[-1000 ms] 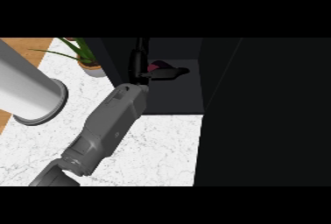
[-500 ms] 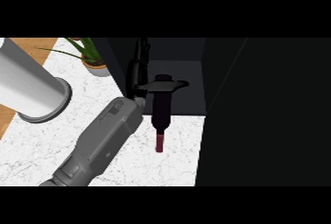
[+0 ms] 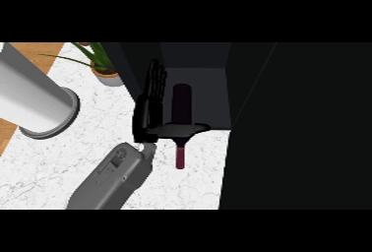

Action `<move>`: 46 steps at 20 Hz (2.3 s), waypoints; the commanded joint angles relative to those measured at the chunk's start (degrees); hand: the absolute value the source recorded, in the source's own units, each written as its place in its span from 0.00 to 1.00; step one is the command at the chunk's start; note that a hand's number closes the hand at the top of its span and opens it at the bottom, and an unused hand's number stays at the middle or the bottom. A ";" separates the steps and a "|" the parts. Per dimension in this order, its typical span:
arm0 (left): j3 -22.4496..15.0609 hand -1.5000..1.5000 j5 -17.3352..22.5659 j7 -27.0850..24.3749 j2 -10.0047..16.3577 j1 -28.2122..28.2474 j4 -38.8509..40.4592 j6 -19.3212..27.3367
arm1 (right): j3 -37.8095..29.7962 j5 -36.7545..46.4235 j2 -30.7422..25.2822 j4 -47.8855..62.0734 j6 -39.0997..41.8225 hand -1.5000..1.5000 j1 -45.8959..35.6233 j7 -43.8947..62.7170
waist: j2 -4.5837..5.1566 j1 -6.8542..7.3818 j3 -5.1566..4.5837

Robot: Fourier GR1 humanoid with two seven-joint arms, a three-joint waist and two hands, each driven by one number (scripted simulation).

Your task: Pick up the wine, place it into the cabinet and close the cabinet

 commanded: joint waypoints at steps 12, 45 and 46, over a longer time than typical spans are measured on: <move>-10.91 0.00 -6.99 0.59 6.61 26.68 -31.07 5.90 | 1.19 -4.06 -8.14 -10.43 5.16 1.00 0.76 7.88 | 0.38 -0.41 0.02; 16.42 0.00 11.28 -4.94 31.54 53.60 -47.99 -18.20 | 34.76 4.62 6.82 13.10 -18.30 1.00 -33.93 18.33 | 0.50 2.05 -0.39; 15.51 0.00 10.91 -6.10 32.41 57.62 -50.41 -20.43 | 34.05 5.16 6.78 14.23 -19.32 1.00 -36.08 18.78 | 0.32 2.74 -0.35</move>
